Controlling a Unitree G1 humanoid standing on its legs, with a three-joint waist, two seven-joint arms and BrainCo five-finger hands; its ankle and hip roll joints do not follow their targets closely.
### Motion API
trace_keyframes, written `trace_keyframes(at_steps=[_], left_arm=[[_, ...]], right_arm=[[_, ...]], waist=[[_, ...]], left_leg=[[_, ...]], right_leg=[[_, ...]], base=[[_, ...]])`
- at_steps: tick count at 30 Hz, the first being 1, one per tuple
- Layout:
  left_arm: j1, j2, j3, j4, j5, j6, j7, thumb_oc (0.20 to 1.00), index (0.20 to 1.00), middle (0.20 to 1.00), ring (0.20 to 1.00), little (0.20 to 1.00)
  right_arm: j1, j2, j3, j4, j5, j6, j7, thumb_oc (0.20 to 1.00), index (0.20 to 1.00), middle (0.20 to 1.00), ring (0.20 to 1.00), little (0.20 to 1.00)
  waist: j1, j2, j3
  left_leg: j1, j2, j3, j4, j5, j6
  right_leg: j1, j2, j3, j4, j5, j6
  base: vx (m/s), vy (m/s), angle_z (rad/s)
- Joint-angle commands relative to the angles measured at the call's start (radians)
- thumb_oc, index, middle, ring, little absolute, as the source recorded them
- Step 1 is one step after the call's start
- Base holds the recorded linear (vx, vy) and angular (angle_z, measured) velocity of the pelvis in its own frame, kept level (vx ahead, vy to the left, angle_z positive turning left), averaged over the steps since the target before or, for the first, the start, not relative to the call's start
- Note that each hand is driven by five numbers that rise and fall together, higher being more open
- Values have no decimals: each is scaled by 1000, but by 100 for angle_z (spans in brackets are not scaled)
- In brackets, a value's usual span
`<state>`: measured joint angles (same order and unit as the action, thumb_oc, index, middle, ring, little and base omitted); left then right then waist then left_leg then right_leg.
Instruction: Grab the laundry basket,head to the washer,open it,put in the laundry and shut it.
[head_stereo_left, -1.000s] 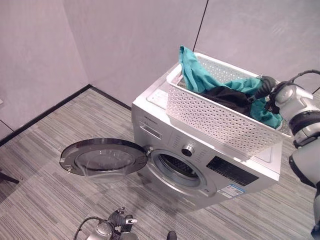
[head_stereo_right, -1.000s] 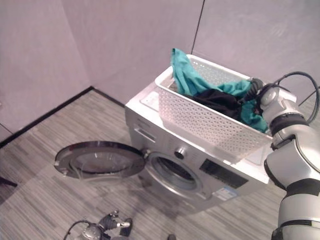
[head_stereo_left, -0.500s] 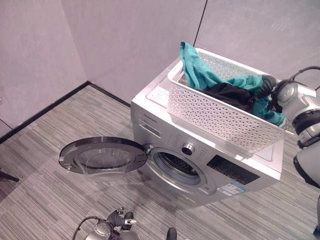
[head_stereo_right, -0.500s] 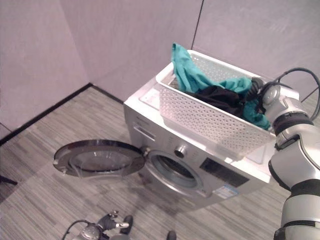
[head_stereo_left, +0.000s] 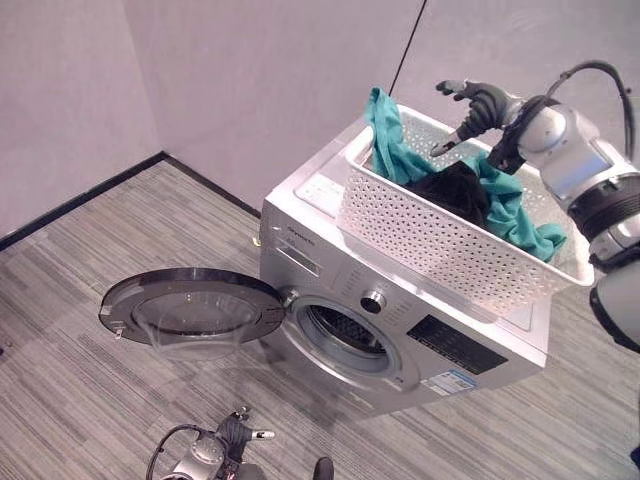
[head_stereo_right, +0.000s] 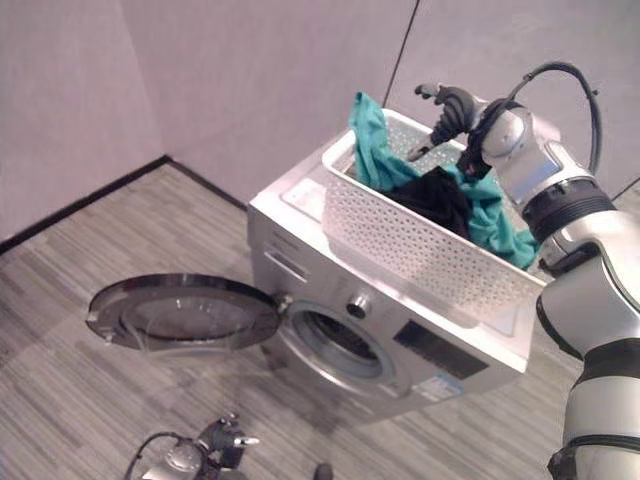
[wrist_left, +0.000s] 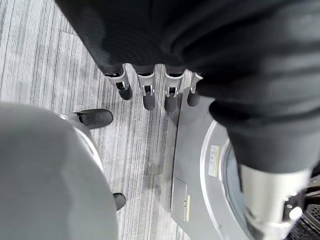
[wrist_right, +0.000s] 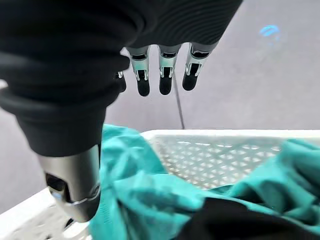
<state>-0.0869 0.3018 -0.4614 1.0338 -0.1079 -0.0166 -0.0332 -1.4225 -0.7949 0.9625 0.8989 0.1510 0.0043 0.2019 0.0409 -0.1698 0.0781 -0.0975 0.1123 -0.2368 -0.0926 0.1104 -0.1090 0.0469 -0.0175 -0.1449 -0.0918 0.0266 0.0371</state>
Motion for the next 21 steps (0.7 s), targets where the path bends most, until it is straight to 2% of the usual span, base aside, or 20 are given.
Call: trace_keyframes(at_steps=[1, 5, 21], left_arm=[[-38, 8, -68, 29, 0, -28, -17, 1000, 1000, 1000, 1000, 1000], [-32, 13, -64, 36, 0, -25, -15, 1000, 1000, 1000, 1000, 1000], [-33, -6, -61, 42, 11, -11, -27, 1000, 1000, 1000, 1000, 1000]], right_arm=[[-69, -50, 58, 39, -38, 1, 7, 1000, 1000, 1000, 1000, 1000], [-14, -42, 72, 56, -94, 10, 32, 1000, 1000, 1000, 1000, 1000], [100, -54, 99, 13, -211, 17, 100, 1000, 1000, 1000, 1000, 1000]], waist=[[41, -32, -5], [51, -42, 10], [49, -38, 40]], left_leg=[[160, 31, 75, 7, -200, 49], [152, 31, 67, 8, -196, 50], [153, 33, 62, 6, -194, 52]], right_leg=[[-21, -66, 25, 5, -37, 38], [-24, -67, 19, 5, -34, 37], [-26, -64, 16, 5, -32, 36]], base=[[0, 0, 0], [-3, -1, 1], [0, 0, 0]])
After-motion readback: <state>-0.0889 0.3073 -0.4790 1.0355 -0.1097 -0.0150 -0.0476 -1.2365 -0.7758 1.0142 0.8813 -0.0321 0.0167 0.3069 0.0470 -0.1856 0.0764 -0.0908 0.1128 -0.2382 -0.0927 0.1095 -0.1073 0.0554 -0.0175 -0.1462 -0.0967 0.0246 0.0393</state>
